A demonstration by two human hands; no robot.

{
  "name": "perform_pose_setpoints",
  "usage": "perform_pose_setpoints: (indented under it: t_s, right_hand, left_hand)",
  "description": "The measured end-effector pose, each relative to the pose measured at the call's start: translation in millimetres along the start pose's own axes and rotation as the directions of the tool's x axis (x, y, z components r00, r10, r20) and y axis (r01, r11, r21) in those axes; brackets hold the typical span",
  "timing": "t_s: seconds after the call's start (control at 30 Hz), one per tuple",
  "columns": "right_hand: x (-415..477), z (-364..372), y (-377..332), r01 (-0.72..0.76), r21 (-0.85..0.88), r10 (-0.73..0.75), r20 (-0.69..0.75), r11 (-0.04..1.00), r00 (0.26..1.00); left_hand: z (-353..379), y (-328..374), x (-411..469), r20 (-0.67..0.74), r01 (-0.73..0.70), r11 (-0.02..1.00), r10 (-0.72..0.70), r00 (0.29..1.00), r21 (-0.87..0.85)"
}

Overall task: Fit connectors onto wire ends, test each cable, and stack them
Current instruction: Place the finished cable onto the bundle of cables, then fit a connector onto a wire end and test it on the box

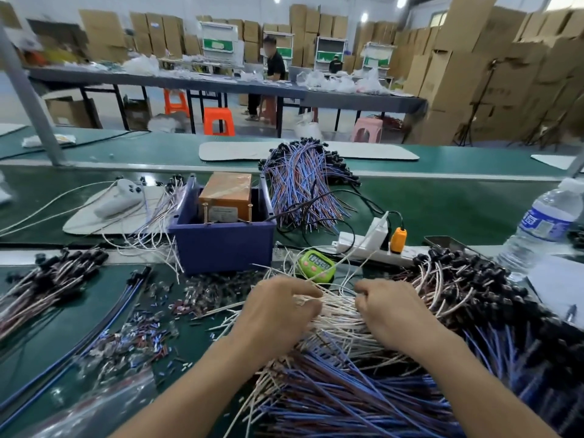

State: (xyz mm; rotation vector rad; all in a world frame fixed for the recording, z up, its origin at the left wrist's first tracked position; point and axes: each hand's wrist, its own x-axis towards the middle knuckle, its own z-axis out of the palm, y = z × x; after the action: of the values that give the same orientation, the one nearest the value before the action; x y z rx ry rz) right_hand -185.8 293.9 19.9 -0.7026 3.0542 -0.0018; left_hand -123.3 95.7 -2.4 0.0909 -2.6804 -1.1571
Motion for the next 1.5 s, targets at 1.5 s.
perform_pose_setpoints:
  t_s: [1.5]
  right_hand:
    - [82.4, 6.5, -341.4, 0.078, 0.831, 0.081, -0.146, 0.55, 0.986]
  left_hand:
    - [-170.9, -167.2, -78.9, -0.495, 0.271, 0.962, -0.222, 0.84, 0.028]
